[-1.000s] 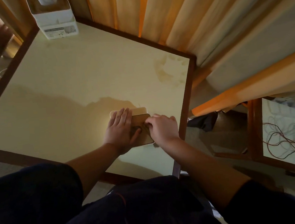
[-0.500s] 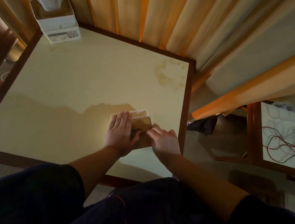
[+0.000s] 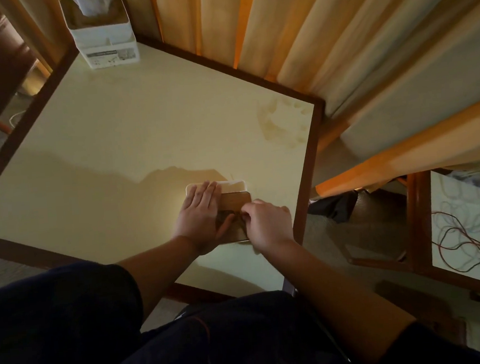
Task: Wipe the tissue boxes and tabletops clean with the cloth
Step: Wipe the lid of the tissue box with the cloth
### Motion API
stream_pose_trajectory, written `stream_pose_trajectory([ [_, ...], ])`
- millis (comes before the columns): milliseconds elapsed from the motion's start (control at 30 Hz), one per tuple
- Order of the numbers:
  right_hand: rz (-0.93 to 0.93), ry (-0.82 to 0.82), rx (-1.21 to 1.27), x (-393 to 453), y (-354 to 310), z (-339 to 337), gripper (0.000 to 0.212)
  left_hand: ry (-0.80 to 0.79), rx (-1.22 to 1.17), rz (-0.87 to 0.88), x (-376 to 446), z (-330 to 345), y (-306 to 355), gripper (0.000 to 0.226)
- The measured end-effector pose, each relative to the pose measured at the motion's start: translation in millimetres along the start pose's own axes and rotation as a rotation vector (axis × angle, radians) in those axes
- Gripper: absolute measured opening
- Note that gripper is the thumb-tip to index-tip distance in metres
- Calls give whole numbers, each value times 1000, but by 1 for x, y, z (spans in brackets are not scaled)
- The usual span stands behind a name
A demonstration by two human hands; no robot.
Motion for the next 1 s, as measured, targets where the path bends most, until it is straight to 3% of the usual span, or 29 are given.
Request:
stream_pose_trajectory([
  [200, 27, 71, -37, 33, 4, -14, 25, -12, -42, -14, -1, -4, 2, 84],
  [467, -66, 173, -26, -20, 4, 20, 21, -12, -13, -1, 0, 2, -1, 80],
  [567, -97, 122, -44, -40, 0, 20, 18, -17, -12, -8, 0, 3, -1, 81],
  [800, -65, -310, -89, -18, -15, 5, 17, -18, -28, -12, 0, 3, -1, 83],
  [900, -22, -307, -172, 9, -18, -8, 14, -5, -38, -6, 1, 2, -1, 82],
  [1000, 12, -224, -226, 35, -13, -19, 25, -8, -35, -5, 1, 2, 0, 82],
])
Point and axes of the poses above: each hand's wrist, its own x-axis towards the middle knuckle, its own z-axis out of the palm, y = z × x, the point moved 8 cm from there along x, towards the middle knuckle, and after that the axes turned 15 degrees about -z, right-handed, at the moved point
